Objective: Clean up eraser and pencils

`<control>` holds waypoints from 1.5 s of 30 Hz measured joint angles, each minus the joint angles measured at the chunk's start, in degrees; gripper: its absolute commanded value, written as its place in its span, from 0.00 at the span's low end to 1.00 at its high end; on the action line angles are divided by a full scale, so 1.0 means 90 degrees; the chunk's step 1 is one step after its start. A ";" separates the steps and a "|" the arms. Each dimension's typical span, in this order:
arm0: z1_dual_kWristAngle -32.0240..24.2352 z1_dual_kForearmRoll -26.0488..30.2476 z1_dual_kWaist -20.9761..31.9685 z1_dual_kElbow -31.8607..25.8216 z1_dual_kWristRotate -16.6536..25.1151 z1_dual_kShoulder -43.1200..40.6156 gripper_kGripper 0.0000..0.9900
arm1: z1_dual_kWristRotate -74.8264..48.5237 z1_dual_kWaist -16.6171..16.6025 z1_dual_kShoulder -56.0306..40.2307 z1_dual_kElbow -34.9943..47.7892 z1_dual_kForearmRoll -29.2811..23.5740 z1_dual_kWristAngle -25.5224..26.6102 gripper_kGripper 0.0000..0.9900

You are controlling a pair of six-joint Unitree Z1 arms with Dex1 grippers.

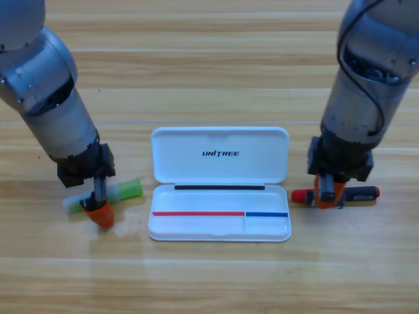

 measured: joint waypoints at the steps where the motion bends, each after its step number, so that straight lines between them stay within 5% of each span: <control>1: 0.0000 -0.0026 0.0025 0.0015 0.0017 0.0000 0.95 | -0.0062 0.0023 0.0033 -0.0066 0.0001 0.0030 0.00; 8: 0.0001 -0.0219 0.0246 0.0119 0.0171 0.0022 0.73 | -0.0386 0.0229 0.0402 -0.0464 0.0003 0.0318 0.00; 11: 0.0001 -0.0220 0.0328 0.0119 0.0284 0.0077 0.48 | -0.0408 0.0307 0.0580 -0.0756 0.0004 0.0318 0.00; 14: 0.0001 -0.0220 0.0399 0.0091 0.0503 0.0165 0.07 | -0.0408 0.0376 0.0693 -0.0902 0.0004 0.0318 0.00; 15: 0.0001 -0.0220 0.0410 0.0070 0.0618 0.0180 0.00 | -0.0408 0.0396 0.0732 -0.0937 0.0004 0.0318 0.00; 23: 0.0002 -0.0219 0.0421 -0.0006 0.1040 0.0243 0.00 | -0.0408 0.0493 0.0994 -0.1130 0.0004 0.0332 0.04; 26: 0.0126 -0.0059 0.0421 -0.0078 0.1076 0.0241 0.00 | -0.0408 0.0495 0.1032 -0.1130 0.0004 0.0332 0.64; 27: 0.0196 0.0103 0.0423 -0.0140 0.1076 0.0230 0.00 | -0.0408 0.0495 0.1050 -0.1130 0.0004 0.0332 0.79; 28: 0.0231 0.0268 0.0424 -0.0218 0.1076 0.0201 0.00 | -0.0408 0.0495 0.1075 -0.1130 0.0004 0.0332 0.85; 35: 0.0417 0.1152 0.0418 -0.0858 0.1076 -0.0356 0.00 | -0.0400 0.0495 0.1136 -0.1131 0.0004 0.0332 1.00; 45: 0.0512 0.1891 0.0194 -0.1518 0.0852 -0.0799 0.00 | -0.0196 0.0469 -0.0357 0.0017 0.0263 0.0605 1.00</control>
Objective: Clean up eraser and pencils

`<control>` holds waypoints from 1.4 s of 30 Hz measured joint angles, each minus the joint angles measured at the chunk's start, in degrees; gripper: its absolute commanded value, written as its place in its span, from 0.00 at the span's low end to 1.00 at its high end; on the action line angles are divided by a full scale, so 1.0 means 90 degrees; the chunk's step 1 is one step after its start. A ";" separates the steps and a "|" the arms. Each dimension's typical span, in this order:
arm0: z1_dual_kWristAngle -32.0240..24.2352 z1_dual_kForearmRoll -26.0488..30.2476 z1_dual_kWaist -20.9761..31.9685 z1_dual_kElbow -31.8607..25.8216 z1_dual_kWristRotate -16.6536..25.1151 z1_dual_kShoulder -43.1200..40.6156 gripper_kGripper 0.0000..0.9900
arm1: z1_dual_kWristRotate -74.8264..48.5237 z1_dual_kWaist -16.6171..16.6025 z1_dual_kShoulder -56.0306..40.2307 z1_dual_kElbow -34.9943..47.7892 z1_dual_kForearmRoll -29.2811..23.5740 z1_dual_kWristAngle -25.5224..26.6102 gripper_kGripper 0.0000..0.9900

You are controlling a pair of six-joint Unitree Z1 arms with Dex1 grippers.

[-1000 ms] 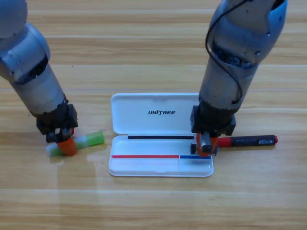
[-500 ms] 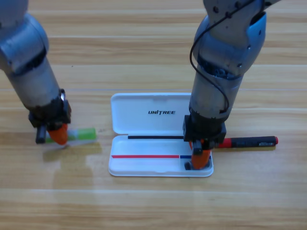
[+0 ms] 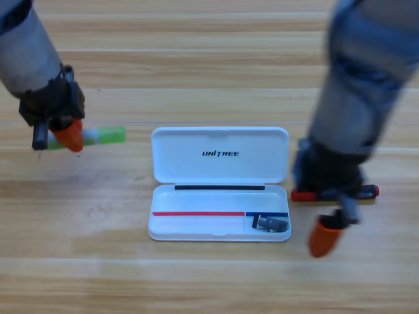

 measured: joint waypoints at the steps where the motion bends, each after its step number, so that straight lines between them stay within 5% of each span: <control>1: 0.0000 0.0089 -0.0076 -0.0099 -0.0034 -0.0021 0.00 | -0.0040 -0.0033 -0.0224 0.0172 0.0006 0.0019 1.00; 7: -0.0081 0.0340 -0.0797 -0.0481 -0.0219 -0.0009 0.00 | -0.0738 -0.0598 -0.0678 0.0956 0.0045 0.0019 1.00; 15: -0.0570 0.0355 -0.1518 -0.0773 -0.0318 0.0940 0.00 | -0.1486 -0.1391 0.0013 0.0668 -0.0157 0.0013 0.98; 25: -0.0784 0.0355 -0.1915 -0.1354 -0.0338 0.1996 0.00 | -0.1724 -0.1638 0.1170 -0.0165 -0.0401 -0.0132 0.93; 32: -0.0784 0.0355 -0.2029 -0.1533 -0.0409 0.2205 0.00 | -0.1828 -0.1665 0.1425 -0.0342 -0.0542 -0.0364 0.70; 39: -0.0783 0.0355 -0.2037 -0.1564 -0.0449 0.2208 0.00 | -0.2061 -0.1712 0.1465 -0.0389 -0.0550 -0.0403 0.00; 42: -0.0762 0.0355 -0.2039 -0.1578 -0.0496 0.2208 0.00 | -0.2072 -0.1729 0.1465 -0.0383 -0.0550 -0.0402 0.00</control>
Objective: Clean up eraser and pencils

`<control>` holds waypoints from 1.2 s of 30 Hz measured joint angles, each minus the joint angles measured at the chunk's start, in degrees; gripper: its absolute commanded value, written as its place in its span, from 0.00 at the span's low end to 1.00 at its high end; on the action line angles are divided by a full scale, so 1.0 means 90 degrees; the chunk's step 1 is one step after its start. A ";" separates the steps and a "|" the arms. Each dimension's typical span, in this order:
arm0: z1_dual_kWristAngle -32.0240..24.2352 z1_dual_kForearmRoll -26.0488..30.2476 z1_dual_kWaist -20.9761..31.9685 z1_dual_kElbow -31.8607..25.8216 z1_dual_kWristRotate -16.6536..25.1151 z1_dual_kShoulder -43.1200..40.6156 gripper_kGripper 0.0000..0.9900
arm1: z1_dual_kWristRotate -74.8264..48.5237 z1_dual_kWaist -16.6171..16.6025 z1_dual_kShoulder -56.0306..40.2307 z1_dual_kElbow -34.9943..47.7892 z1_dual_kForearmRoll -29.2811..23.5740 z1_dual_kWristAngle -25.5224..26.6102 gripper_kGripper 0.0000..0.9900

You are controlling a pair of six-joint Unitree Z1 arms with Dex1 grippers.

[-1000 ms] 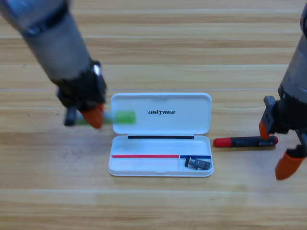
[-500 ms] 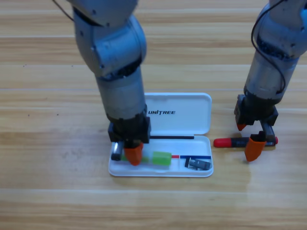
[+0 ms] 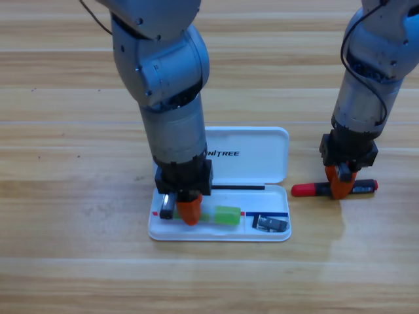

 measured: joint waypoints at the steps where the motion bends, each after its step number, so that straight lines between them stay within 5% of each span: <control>1: 0.0012 0.0000 0.0000 -0.0001 -0.0010 0.0000 0.00 | -0.0001 -0.0005 0.0001 0.0000 0.0000 0.0000 0.00; 8: 0.0055 0.0001 0.0000 -0.0001 -0.0099 -0.0002 0.04 | 0.0277 -0.0017 -0.0009 0.0000 0.0000 0.0000 0.00; 11: 0.0055 0.0041 0.0000 -0.0001 -0.0114 -0.0002 0.83 | 0.0457 -0.0019 -0.0051 0.0041 0.0011 0.0000 0.00; 13: 0.0055 0.0103 0.0000 -0.0001 -0.0119 -0.0002 0.98 | 0.0597 -0.0019 -0.0171 0.0124 0.0065 0.0000 0.00; 29: 0.0072 0.0448 -0.0005 -0.0060 -0.0149 -0.0052 1.00 | 0.0861 0.0006 -0.0948 0.0334 0.0477 0.0142 0.00; 36: 0.0249 0.0911 0.0126 -0.0129 -0.0053 -0.1265 1.00 | 0.1016 0.0437 -0.0994 0.0086 0.0920 0.0473 0.00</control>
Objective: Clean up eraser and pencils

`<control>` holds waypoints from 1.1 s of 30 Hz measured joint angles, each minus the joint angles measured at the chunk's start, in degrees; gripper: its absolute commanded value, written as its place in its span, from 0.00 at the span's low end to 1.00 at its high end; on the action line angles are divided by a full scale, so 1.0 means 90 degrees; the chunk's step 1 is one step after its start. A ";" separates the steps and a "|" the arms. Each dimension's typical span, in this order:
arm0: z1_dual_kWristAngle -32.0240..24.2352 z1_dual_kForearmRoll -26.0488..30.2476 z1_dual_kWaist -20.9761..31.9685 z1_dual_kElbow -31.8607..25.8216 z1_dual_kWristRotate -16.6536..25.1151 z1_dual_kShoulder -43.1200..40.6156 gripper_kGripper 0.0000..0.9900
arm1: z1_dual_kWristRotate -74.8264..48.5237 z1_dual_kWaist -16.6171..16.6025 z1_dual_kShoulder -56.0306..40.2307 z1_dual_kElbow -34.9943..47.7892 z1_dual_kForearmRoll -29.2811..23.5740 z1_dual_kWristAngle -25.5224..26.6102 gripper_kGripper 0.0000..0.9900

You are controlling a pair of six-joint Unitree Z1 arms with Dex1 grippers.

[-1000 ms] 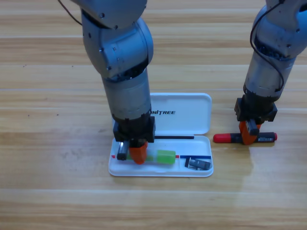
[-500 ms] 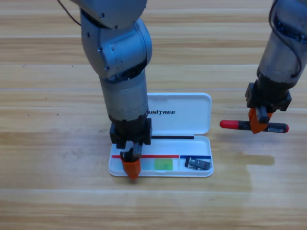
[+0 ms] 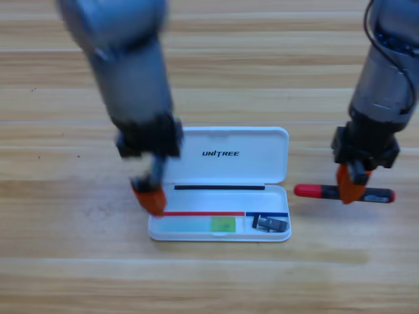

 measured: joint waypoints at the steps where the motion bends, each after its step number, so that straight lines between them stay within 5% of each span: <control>1: 0.0000 0.0000 0.0081 0.0048 0.0085 -0.0289 1.00 | 0.0044 0.0090 0.0000 -0.0069 0.0001 0.0012 0.00; 6: -0.0421 0.0012 0.1068 0.0469 0.0653 -0.1596 1.00 | 0.0245 0.0458 0.0032 -0.0708 0.0083 0.0055 0.00; 13: -0.0883 -0.0051 0.2461 0.1168 0.1308 -0.1817 1.00 | 0.0483 0.0859 0.0626 -0.2035 0.0237 0.0074 0.00; 25: -0.0979 -0.0362 0.2840 0.1666 0.1416 -0.1815 1.00 | 0.0489 0.1171 0.1777 -0.2962 0.0243 0.0041 0.00; 26: -0.0979 -0.0365 0.2841 0.1667 0.1417 -0.1815 1.00 | 0.0489 0.1180 0.1823 -0.2979 0.0243 0.0021 0.13; 29: -0.0980 -0.0367 0.2842 0.1670 0.1417 -0.1806 1.00 | 0.0489 0.1199 0.1988 -0.3016 0.0243 -0.0060 0.80; 30: -0.0980 -0.0368 0.2842 0.1672 0.1417 -0.1803 1.00 | 0.0492 0.1204 0.2021 -0.3016 0.0243 -0.0081 0.89; 33: -0.0981 -0.0371 0.2843 0.1696 0.1417 -0.1783 1.00 | 0.0552 0.1206 0.2039 -0.3017 0.0243 -0.0110 0.97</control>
